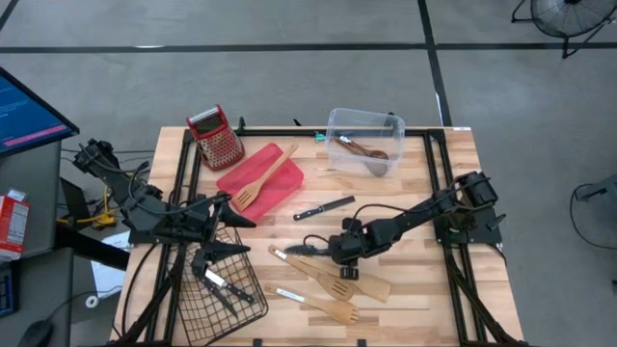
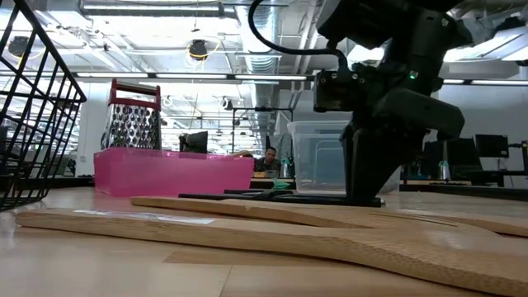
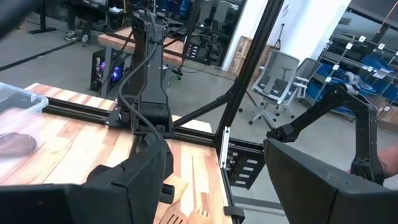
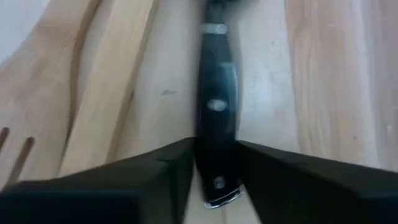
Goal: Pick & Place Kitchen Items
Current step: Put the black kitchen knife into the wire basket
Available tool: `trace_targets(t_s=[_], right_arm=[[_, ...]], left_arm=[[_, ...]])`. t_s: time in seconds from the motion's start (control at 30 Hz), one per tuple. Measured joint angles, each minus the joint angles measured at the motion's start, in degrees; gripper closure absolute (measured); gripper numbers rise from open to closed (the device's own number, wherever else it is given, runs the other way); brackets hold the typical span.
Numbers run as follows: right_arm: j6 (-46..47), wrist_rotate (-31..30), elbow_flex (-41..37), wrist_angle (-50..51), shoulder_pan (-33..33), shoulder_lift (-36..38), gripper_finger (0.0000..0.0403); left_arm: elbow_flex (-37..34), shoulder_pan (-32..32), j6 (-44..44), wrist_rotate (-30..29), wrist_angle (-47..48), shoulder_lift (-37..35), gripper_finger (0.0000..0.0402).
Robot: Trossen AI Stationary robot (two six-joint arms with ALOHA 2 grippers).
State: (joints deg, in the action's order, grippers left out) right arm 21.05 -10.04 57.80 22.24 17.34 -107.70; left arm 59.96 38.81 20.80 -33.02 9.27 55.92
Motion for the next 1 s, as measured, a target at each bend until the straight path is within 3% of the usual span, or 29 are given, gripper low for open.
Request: trace_targets(t_s=[0.07,0.37,0.63,1.0], right_arm=[[0.03,-0.29,-0.02,0.33,0.0,0.35,0.0323],[3.48,1.02,-0.39,3.73,-0.33,6.04,0.0321],[4.37,1.07,0.29,2.7,-0.25,26.44,0.0321],[1.1,0.98,0.42,-13.68,1.2,52.04,0.0321]], left_arm=[[0.0,0.0,0.0,-0.01,0.01,0.0,0.0149],[-0.02,0.0,0.0,0.01,0.01,0.0,0.0155],[-0.04,0.0,0.0,-1.31,-0.49,-0.02,0.0156],[-0.04,-0.75,0.0,-10.79,-2.36,-0.04,0.0156]])
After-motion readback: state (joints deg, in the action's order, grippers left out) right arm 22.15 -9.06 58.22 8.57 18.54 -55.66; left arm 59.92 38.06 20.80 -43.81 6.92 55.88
